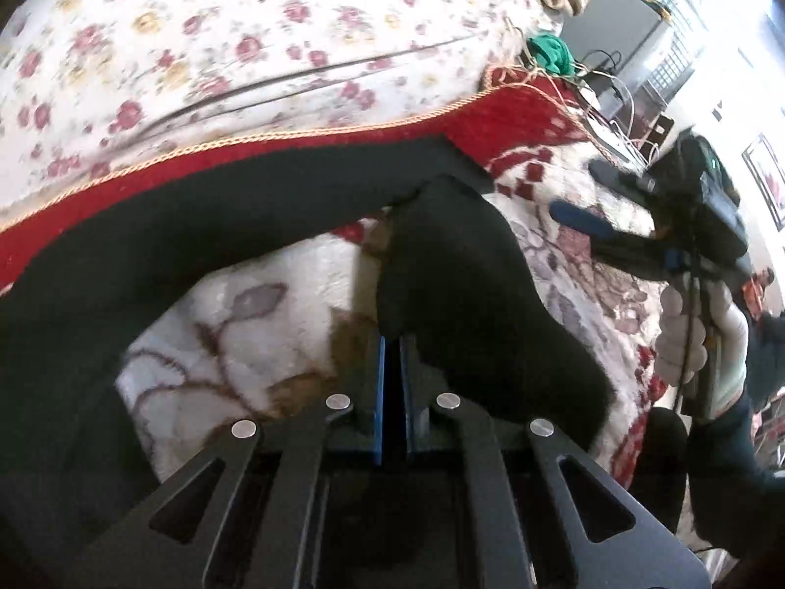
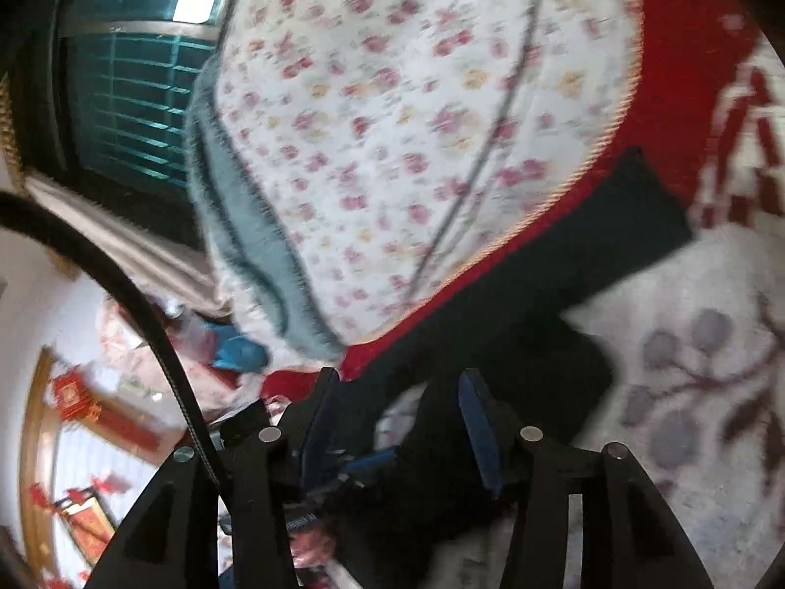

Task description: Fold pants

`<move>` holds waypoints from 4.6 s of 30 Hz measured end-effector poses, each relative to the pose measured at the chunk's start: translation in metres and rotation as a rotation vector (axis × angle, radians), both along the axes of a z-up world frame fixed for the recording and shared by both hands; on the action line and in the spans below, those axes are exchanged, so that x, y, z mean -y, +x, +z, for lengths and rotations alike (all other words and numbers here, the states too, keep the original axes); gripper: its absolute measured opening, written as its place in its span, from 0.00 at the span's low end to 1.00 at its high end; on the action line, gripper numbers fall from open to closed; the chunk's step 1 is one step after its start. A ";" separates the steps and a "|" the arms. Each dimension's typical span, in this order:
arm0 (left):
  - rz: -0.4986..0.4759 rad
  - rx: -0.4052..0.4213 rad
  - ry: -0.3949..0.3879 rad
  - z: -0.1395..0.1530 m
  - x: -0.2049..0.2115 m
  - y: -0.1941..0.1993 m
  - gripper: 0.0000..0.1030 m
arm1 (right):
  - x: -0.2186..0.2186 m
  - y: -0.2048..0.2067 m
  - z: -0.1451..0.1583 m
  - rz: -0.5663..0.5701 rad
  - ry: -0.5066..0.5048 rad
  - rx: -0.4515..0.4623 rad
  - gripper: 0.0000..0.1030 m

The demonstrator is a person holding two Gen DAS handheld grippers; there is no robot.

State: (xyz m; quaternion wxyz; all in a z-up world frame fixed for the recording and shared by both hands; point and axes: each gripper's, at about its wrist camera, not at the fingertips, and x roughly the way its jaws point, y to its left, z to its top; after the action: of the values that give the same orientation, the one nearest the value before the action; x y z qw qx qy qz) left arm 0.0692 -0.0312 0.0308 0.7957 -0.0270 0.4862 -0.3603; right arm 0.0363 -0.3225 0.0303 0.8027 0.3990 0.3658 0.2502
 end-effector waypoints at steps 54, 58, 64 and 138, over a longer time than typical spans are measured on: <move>-0.062 0.003 0.002 0.014 0.093 -0.030 0.04 | 0.058 -0.131 -0.008 -0.277 -0.066 0.053 0.04; -0.104 0.034 0.048 0.007 0.121 -0.050 0.04 | 0.068 -0.172 -0.011 -0.333 -0.091 0.002 0.04; -0.066 0.115 0.134 -0.004 0.135 -0.064 0.06 | 0.063 -0.157 -0.040 -0.360 -0.252 -0.265 0.06; 0.850 -0.116 -0.135 0.016 -0.194 0.040 0.05 | 0.019 0.041 -0.047 -0.251 0.094 -0.192 0.65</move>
State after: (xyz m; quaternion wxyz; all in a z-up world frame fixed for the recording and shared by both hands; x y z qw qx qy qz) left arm 0.1092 0.1626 0.0464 0.8412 -0.2969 0.4509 -0.0296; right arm 0.0770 -0.3411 -0.0171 0.7695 0.5008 0.3761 0.1252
